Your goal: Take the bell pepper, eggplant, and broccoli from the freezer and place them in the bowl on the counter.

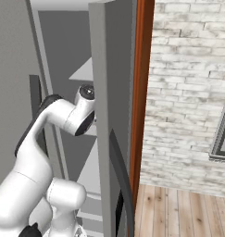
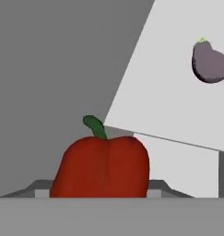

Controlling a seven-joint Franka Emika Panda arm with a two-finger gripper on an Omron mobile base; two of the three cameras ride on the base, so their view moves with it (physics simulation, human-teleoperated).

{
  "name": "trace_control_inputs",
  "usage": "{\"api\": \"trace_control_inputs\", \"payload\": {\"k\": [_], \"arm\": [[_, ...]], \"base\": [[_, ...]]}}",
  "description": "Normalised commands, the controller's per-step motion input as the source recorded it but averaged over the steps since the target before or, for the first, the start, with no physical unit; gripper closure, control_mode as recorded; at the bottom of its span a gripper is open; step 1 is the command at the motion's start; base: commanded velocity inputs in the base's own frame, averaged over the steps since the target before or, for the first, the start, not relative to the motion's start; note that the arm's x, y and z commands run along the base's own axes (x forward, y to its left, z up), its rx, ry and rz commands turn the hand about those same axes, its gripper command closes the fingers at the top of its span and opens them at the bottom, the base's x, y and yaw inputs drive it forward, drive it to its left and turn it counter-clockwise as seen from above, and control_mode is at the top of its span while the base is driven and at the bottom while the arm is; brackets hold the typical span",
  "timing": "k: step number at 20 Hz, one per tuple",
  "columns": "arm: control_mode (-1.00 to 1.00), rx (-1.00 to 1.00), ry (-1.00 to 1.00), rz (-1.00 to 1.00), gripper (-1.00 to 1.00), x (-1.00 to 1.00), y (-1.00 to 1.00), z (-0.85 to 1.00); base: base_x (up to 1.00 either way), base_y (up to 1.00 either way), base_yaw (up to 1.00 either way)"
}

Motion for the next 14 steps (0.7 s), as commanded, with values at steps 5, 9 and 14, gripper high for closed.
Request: {"api": "trace_control_inputs", "payload": {"k": [5,9,14], "arm": [[-1.0,-0.02,0.06,0.0,1.0,-0.36,0.0,0.53],[-1.0,-0.08,0.04,-0.04,1.0,-0.52,0.0,0.27],[-1.0,-0.17,0.0,-0.1,1.0,-0.57,0.0,0.01]], "base": [[0.0,0.0,0.0],[0.0,0.0,0.0],[0.0,0.0,0.0]]}}
